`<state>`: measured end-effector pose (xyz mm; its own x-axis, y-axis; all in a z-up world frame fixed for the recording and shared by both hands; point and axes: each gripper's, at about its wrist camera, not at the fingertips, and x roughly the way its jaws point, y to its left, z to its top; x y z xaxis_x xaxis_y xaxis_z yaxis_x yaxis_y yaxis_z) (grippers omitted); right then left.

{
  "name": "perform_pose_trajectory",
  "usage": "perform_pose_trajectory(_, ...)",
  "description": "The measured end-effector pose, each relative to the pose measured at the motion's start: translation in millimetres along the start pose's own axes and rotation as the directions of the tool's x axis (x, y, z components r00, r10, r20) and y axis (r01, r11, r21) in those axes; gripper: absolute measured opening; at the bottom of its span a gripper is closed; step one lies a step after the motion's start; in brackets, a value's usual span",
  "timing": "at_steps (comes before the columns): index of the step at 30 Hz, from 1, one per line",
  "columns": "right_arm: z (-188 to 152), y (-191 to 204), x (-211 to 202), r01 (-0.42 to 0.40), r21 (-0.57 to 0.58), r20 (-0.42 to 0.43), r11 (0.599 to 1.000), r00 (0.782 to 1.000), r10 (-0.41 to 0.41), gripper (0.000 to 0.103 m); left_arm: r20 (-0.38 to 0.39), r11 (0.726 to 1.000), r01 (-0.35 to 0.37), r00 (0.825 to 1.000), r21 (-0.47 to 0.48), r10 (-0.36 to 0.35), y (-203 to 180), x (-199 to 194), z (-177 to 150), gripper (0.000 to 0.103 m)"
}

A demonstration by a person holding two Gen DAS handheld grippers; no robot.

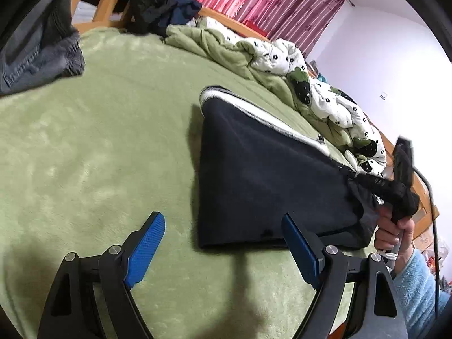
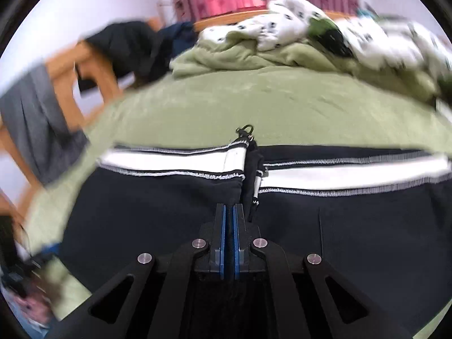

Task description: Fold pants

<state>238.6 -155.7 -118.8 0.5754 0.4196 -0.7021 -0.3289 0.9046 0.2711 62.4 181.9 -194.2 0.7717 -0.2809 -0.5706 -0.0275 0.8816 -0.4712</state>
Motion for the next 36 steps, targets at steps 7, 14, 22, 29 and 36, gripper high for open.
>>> perform_pose_trajectory(7, -16.8, -3.9, -5.6, 0.058, 0.012, -0.010, 0.998, 0.998, -0.057, 0.015, -0.011, 0.994, 0.079, 0.997, 0.081, -0.079, -29.4, 12.2, 56.6, 0.084)
perform_pose_trajectory(14, -45.2, 18.2, -52.6, 0.018, -0.083, 0.098, 0.996, 0.995, -0.010, 0.016, -0.036, 0.988, 0.099, 0.995, 0.121, -0.095, -52.0, 81.2, 109.3, 0.084)
perform_pose_trajectory(22, -90.5, 12.5, -30.6, 0.036, -0.068, 0.021, 0.997, 0.999, -0.034, 0.024, -0.144, 1.000, 0.001, 0.990, 0.011, 0.001, -27.2, 113.9, 88.0, 0.083)
perform_pose_trajectory(29, -97.6, 8.6, -36.2, -0.011, -0.049, -0.003, 0.999, 1.000, 0.011, 0.029, -0.081, 0.998, -0.018, 0.996, 0.056, 0.023, -33.2, 54.0, 31.2, 0.083)
perform_pose_trajectory(36, -105.9, -12.0, -76.4, -0.026, 0.026, 0.005, 0.999, 1.000, 0.026, 0.041, -0.098, 0.990, -0.015, 0.995, -0.143, 0.001, -7.9, 12.0, -1.6, 0.083)
